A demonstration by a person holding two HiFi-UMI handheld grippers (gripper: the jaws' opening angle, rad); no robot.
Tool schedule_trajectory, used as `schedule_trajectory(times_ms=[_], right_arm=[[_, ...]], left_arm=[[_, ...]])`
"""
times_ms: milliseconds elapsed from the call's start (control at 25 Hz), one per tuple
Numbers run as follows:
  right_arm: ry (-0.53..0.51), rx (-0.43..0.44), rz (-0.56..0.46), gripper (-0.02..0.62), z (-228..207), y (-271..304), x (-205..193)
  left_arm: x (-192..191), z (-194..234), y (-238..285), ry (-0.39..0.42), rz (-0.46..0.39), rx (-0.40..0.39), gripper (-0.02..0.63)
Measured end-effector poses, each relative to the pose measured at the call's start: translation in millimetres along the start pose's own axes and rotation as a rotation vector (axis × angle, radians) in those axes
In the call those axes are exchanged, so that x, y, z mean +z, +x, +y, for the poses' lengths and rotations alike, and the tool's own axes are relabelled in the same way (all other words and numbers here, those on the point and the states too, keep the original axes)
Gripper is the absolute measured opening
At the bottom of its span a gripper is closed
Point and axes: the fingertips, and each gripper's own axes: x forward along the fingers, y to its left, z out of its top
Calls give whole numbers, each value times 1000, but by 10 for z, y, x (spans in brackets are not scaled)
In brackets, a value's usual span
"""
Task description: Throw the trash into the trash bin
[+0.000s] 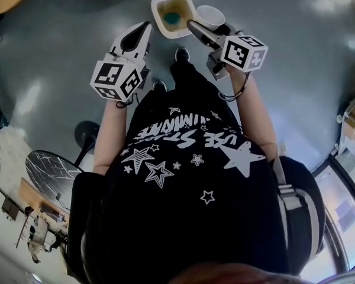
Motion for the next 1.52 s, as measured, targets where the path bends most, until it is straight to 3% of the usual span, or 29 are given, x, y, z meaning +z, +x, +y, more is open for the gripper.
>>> schedule_trajectory(times_ms=[480, 680, 800, 1520], right_arm=[[-23, 29, 73, 344, -521, 163, 187], [-71, 37, 112, 344, -559, 331, 185], [-69, 36, 135, 344, -558, 442, 134], [-26, -115, 145, 344, -1049, 934, -192]], left_arm=[[-36, 118, 581, -12, 38, 92, 12], [-12, 298, 608, 57, 50, 149, 12], [56, 462, 538, 38, 29, 177, 12], [-659, 1064, 873, -74, 126, 176, 12]])
